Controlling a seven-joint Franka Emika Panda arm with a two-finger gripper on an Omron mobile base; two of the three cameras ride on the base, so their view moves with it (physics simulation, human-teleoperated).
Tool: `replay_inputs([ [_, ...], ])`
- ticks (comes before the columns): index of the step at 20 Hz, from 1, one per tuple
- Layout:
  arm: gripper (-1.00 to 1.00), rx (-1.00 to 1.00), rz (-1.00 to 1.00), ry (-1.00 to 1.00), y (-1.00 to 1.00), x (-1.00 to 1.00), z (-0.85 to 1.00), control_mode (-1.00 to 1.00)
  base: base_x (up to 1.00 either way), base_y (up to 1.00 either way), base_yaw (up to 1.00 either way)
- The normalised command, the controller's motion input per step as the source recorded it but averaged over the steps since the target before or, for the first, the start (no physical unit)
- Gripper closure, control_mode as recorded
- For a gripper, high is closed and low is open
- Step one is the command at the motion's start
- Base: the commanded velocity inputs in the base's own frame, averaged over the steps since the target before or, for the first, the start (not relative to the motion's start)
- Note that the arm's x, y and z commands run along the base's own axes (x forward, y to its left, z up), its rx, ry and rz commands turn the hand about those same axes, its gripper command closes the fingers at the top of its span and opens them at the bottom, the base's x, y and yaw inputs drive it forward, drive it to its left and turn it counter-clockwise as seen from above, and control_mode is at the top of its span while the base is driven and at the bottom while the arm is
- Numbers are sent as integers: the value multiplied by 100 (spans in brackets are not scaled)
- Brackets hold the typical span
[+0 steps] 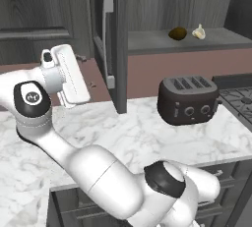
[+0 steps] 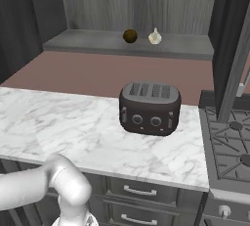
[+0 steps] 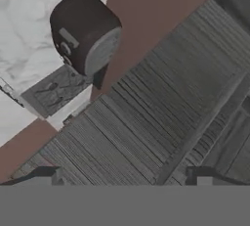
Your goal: Pick the avocado, garlic from the counter and place them in the cabinet. Then close the cabinet.
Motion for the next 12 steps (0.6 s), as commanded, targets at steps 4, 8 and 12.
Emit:
replay_inputs([
  [4,-100,6,0,-12,-100,-25,31,-100,0,0,0],
  [8,-100,3,0,-13,-100,-1,9,-100,0,0,0],
  [12,-100,2,-1,-13,-100,3,13,-100,0,0,0],
])
